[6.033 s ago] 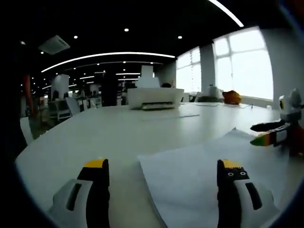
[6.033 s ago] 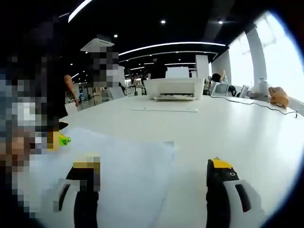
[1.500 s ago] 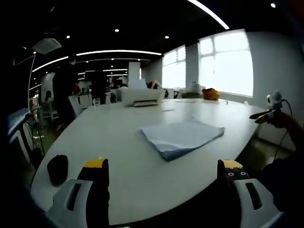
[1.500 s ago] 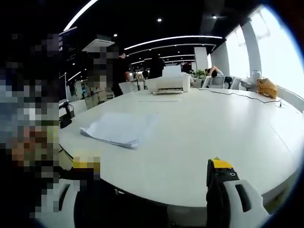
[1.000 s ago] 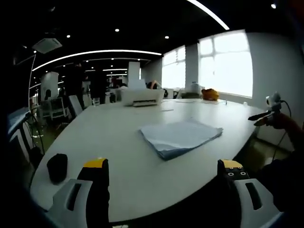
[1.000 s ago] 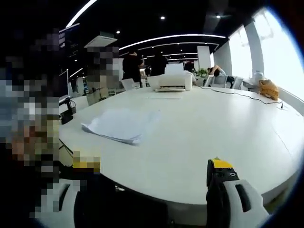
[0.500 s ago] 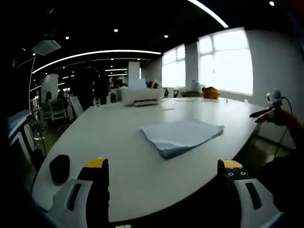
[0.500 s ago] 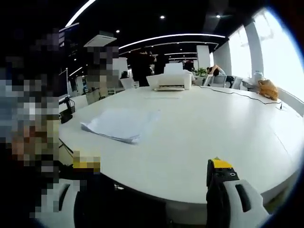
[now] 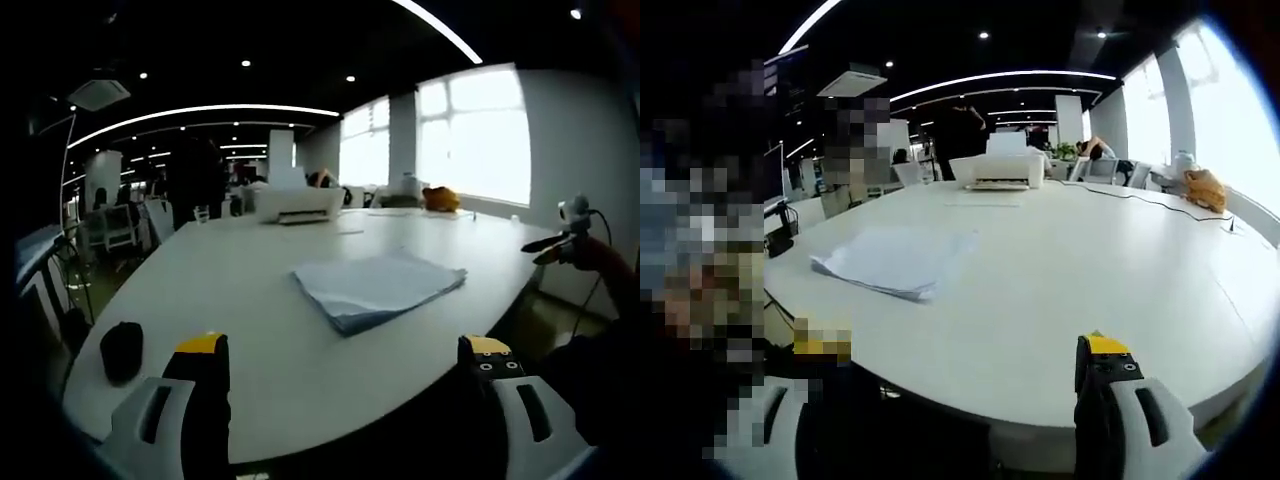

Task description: Organize the stack of printing papers by aligning and flattening the scattered papers on the table

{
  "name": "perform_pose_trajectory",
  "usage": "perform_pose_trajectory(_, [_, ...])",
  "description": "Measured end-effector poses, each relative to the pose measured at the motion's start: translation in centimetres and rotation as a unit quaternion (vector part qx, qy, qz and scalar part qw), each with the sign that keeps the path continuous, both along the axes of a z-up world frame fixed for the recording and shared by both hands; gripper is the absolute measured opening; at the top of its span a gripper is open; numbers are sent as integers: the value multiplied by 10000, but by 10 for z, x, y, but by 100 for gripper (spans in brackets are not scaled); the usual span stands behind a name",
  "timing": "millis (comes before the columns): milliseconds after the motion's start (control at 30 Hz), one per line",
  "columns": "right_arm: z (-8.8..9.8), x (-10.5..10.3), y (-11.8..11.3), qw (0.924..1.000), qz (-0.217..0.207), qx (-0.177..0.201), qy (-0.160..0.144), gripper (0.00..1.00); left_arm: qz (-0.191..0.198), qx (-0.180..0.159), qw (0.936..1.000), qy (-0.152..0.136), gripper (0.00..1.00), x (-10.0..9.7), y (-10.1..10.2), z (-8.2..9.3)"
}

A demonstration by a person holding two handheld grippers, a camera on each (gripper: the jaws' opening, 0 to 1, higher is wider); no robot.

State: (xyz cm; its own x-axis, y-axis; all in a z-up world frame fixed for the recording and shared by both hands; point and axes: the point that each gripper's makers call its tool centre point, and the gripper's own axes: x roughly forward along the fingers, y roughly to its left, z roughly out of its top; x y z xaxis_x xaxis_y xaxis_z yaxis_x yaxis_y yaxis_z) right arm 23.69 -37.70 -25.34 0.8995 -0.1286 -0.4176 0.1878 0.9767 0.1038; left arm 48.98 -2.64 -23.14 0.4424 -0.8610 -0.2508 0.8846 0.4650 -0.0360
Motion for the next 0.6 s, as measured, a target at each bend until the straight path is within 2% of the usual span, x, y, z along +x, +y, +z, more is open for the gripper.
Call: perform_pose_trajectory(600, [-2,0,-1,10000,-35,-6,30,90,-8,21,10000,23,97,-2,0,-2])
